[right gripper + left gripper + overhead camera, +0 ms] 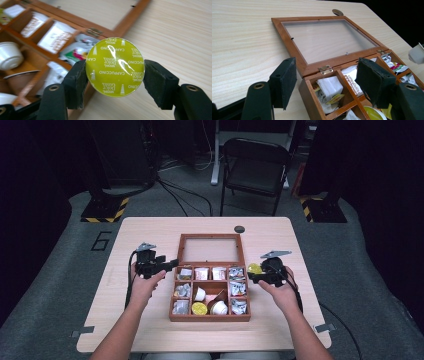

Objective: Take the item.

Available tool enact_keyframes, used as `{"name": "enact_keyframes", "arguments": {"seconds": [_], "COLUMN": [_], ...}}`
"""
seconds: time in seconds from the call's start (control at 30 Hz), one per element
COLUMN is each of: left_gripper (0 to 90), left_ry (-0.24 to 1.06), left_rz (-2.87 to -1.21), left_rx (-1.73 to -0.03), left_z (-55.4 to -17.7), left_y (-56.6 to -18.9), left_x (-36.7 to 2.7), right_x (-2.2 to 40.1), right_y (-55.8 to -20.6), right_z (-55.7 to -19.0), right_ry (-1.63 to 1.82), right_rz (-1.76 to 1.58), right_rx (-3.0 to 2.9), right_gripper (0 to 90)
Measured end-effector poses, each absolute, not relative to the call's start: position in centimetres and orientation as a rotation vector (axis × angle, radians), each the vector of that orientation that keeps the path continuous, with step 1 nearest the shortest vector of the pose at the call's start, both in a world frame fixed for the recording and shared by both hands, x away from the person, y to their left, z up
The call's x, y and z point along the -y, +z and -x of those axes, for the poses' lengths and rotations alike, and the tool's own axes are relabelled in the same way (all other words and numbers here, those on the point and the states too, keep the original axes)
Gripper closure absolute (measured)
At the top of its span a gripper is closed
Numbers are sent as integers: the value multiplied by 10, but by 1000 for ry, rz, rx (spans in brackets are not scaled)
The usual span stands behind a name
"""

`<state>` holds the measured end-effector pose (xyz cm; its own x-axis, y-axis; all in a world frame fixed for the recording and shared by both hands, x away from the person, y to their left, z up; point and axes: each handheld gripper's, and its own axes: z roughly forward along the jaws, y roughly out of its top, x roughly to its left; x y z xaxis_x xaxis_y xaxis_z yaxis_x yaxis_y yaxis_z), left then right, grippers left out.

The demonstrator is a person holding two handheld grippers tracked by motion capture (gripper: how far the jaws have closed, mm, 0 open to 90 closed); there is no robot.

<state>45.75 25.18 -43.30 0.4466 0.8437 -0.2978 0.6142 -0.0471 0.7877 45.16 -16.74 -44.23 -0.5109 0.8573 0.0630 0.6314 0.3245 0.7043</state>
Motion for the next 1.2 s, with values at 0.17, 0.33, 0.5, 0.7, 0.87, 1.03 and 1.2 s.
{"name": "enact_keyframes", "arguments": {"seconds": [0.17, 0.33, 0.5, 0.7, 0.87, 1.03, 1.2], "left_gripper": [330, 346, 349, 349, 345, 345, 344], "left_ry": [326, 353, 370, 384, 383, 388, 383], "left_rz": [-1761, -1780, -1796, -1807, -1811, -1813, -1811], "left_rx": [-1258, -1269, -1279, -1296, -1299, -1298, -1297], "left_z": [-457, -457, -457, -457, -458, -457, -457], "left_y": [-433, -434, -435, -435, -437, -436, -436], "left_x": [-253, -253, -252, -254, -254, -253, -254], "right_x": [191, 204, 210, 215, 222, 231, 231], "right_y": [-451, -459, -466, -474, -478, -483, -487], "right_z": [-459, -463, -465, -467, -470, -472, -472], "right_ry": [957, 902, 835, 771, 757, 728, 702], "right_rz": [-1449, -1484, -1500, -1513, -1552, -1575, -1591], "right_rx": [-2203, -2175, -2155, -2147, -2133, -2127, -2130], "right_gripper": [370, 370, 370, 370, 370, 370, 370]}}
